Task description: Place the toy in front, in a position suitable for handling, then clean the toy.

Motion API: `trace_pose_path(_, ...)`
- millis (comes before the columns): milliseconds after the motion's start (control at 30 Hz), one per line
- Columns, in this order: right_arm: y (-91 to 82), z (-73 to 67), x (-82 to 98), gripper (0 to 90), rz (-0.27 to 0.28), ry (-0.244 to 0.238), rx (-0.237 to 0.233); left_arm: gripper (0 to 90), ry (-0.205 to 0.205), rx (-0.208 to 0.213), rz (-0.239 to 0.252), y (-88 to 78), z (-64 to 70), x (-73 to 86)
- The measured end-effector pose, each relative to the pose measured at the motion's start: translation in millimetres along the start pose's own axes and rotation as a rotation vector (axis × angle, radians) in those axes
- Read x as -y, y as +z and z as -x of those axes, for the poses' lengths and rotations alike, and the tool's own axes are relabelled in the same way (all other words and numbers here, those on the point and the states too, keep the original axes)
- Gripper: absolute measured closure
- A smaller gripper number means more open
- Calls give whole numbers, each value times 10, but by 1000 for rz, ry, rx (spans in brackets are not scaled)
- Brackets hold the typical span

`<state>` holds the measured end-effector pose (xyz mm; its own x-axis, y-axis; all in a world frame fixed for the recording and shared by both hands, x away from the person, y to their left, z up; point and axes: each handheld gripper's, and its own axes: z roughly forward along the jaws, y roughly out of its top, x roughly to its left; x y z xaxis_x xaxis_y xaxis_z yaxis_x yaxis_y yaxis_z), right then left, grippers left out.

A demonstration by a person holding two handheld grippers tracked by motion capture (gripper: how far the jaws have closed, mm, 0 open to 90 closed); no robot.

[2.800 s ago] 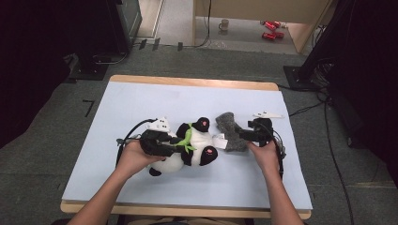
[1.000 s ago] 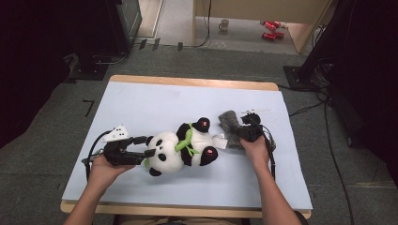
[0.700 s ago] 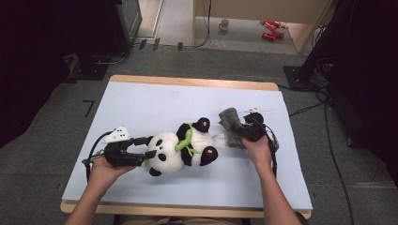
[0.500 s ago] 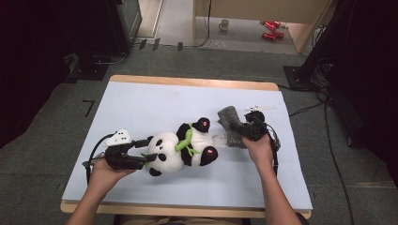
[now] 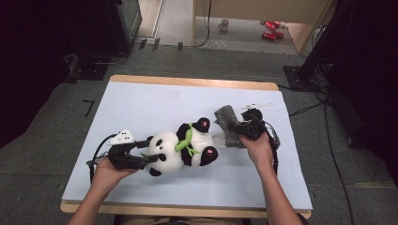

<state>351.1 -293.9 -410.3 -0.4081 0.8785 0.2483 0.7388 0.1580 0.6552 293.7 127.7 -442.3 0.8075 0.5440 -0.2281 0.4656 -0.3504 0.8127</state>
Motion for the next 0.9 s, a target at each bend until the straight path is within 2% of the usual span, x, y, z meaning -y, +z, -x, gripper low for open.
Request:
trace_pose_path(167, -92, -110, -89, 762, 0, -39, -17, 221, -21, 23, -10, 38, -28, 38)
trace_pose_path(267, -172, -211, -160, 760, 8, -68, -25, 221, -3, 9, -14, 28, 4, 23)
trace_pose_path(333, -229, -273, -215, 760, 19, -88, -29, 241, 1, 10, 16, -11, 48, -12)
trace_pose_path(367, -256, -306, -243, 759, 21, -90, -35, 243, 3, 28, 38, -24, 67, -22)
trace_pose_path(400, -280, -340, -270, 759, 22, -94, -37, 243, 2, 38, 41, -25, 86, -28)
trace_pose_path(433, -300, -369, -295, 758, 23, -99, -48, 243, 5, 29, 28, -17, 108, -25)
trace_pose_path(500, -328, -435, -347, 757, 27, -109, -62, 239, 44, -11, -3, 14, 158, 7)
trace_pose_path(533, -339, -482, -379, 757, 27, -120, -68, 232, 50, -18, -8, 25, 169, 16)
trace_pose_path(733, -300, -759, -510, 756, 52, -204, -122, 226, 48, -24, 6, 92, 155, 70)
trace_pose_path(800, -261, -868, -554, 756, 47, -214, -154, 227, 17, -18, 36, 98, 125, 104)
trace_pose_path(900, -167, -1032, -618, 757, 14, -261, -187, 227, -2, -10, 44, 108, 104, 128)
